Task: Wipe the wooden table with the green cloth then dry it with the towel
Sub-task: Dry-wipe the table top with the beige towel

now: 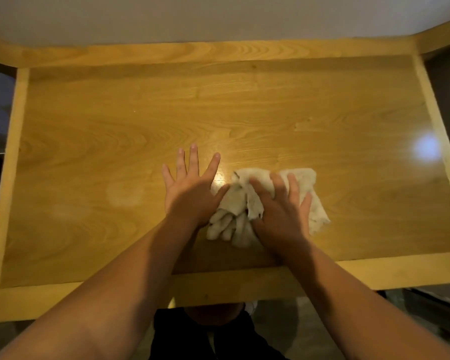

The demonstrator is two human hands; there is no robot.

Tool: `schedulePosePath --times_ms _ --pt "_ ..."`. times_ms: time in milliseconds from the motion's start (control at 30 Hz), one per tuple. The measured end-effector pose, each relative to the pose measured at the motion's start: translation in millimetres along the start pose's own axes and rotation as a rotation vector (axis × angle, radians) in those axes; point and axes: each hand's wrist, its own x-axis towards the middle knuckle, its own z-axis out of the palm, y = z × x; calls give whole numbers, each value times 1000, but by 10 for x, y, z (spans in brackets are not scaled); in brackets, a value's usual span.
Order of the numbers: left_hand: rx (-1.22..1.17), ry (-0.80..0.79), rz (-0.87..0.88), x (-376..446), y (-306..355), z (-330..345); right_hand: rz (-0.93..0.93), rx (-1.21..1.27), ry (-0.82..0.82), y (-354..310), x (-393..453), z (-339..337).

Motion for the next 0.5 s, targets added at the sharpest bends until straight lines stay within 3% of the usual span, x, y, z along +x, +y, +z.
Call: schedulePosePath --times_ms 300,500 --pt "-46 22 2 63 -5 66 7 -82 68 -49 2351 -404" --pt "-87 26 -3 83 16 25 30 -103 105 -219 3425 -604"
